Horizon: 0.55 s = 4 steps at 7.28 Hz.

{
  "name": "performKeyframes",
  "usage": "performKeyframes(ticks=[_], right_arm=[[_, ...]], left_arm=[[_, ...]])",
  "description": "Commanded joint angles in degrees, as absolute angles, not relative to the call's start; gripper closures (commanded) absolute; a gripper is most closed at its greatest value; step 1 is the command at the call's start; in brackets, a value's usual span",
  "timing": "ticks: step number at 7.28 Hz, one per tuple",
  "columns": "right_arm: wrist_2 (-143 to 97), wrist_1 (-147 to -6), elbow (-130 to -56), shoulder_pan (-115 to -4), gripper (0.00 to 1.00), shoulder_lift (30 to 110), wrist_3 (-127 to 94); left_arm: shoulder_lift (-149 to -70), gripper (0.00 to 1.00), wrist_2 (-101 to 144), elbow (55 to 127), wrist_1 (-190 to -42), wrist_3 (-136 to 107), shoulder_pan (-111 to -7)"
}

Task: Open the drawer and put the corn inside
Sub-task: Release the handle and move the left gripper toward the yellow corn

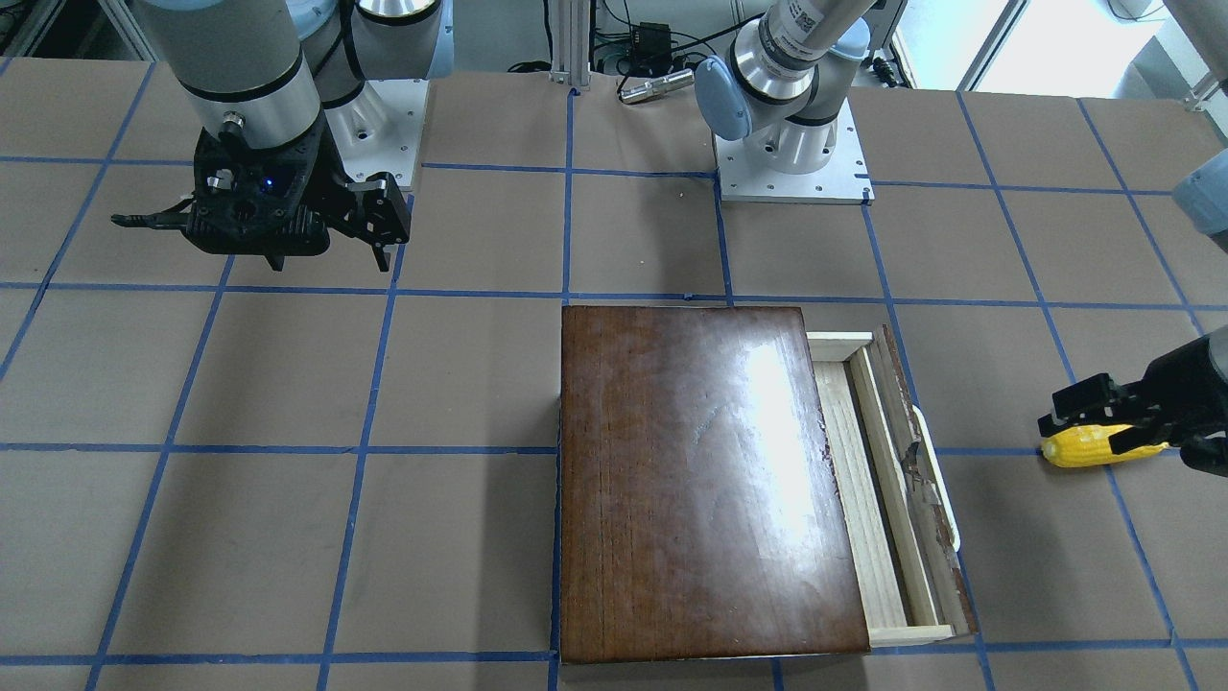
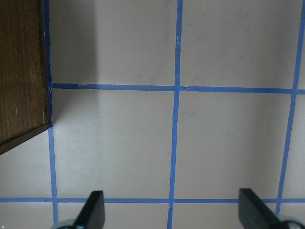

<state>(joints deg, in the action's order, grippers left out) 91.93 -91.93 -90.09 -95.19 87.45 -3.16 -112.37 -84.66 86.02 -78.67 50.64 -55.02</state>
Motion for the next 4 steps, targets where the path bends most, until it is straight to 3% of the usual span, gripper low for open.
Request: performKeyframes(ticks=[1,3,4], right_arm=[[91.9,-91.9,-90.1,-95.2,0.0,87.5,-3.2],[91.9,-91.9,-90.1,-95.2,0.0,87.5,-3.2],[91.9,-91.9,-90.1,-95.2,0.0,87.5,-3.2]], left_arm=[[-112.3,0.0,-88.4,86.7,-78.5,71.1,-50.7],[-114.0,0.0,-88.9,86.7,-77.3,99.0,-47.6],[-114.8,0.0,-88.9,86.9,-74.6,102.0,-47.5]])
